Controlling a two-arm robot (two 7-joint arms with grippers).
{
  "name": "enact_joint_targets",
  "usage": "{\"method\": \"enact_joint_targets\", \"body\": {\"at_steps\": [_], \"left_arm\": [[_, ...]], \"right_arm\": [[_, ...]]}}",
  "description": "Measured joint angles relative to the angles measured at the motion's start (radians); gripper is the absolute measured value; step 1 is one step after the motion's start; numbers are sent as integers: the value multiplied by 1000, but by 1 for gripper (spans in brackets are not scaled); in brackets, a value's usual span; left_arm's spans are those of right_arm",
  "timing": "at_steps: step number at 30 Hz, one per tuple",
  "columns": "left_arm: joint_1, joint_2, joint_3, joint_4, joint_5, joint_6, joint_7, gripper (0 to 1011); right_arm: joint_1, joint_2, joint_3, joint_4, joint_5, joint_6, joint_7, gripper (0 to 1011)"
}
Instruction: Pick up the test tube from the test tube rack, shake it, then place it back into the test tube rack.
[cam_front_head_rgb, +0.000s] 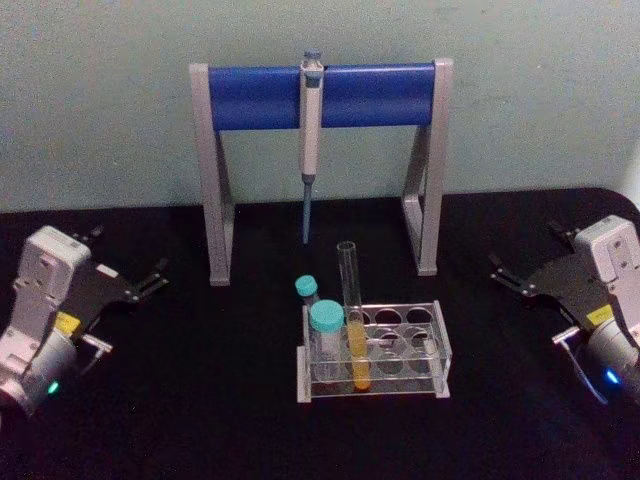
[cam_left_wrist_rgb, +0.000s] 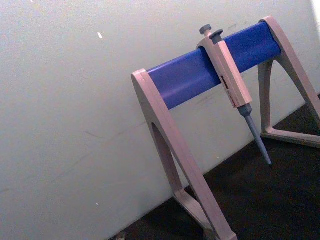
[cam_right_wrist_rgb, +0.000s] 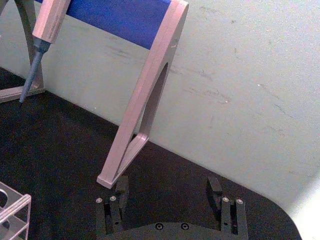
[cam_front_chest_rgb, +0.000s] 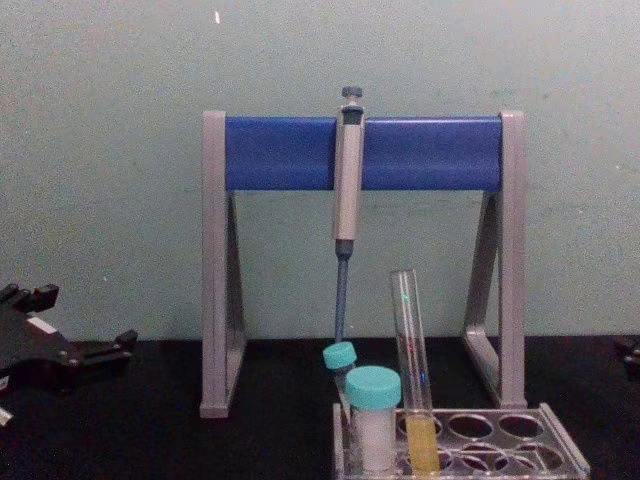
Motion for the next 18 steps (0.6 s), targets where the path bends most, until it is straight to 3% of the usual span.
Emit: {"method": "enact_joint_targets", "body": {"at_steps": [18], "left_arm": [[0,0,0,0,0,0,0,1001]], "right_arm": [[0,1,0,0,0,0,0,1000]]}}
